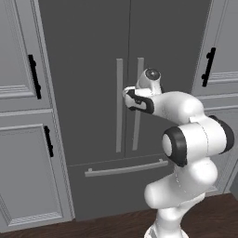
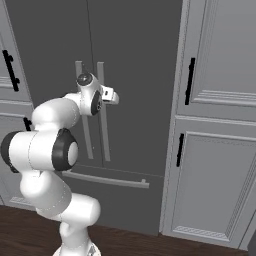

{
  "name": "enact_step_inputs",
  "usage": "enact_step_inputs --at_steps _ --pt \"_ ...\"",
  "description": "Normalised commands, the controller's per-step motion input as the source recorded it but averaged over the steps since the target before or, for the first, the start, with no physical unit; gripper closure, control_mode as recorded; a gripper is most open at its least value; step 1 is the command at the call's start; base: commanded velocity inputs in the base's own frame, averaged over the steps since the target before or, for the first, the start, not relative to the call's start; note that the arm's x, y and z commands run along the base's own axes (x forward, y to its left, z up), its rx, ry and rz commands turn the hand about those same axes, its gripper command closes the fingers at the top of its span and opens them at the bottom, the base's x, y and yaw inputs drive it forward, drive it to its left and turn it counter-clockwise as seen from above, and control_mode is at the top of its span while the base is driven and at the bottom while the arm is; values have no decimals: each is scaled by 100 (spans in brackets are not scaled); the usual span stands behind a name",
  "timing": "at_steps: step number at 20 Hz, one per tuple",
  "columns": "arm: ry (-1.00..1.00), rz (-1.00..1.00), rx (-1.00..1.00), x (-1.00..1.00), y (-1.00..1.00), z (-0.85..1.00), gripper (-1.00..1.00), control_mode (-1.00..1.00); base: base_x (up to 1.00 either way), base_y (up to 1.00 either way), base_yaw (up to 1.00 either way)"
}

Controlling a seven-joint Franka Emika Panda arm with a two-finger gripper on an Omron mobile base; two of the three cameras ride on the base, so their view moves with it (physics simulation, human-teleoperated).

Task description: Take the strawberry from the fridge and place it on top of the pancake, located on the dining counter.

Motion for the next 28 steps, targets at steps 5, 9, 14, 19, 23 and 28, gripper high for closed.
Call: enact_step_inputs --at_steps 5,9,14,19,23,28 --pt "-5 0 0 35 0 -27 -100 -100 0 0 0" --pt "0 0 0 53 0 -24 -100 -100 0 0 0" --pt "0 0 0 69 0 -30 100 -100 0 0 0" --pt "0 0 0 75 3 -35 100 -100 0 0 0" --pt "2 4 -1 23 0 -20 100 -100 0 0 0" --pt "6 -9 0 -49 -38 -5 100 -100 0 0 0"
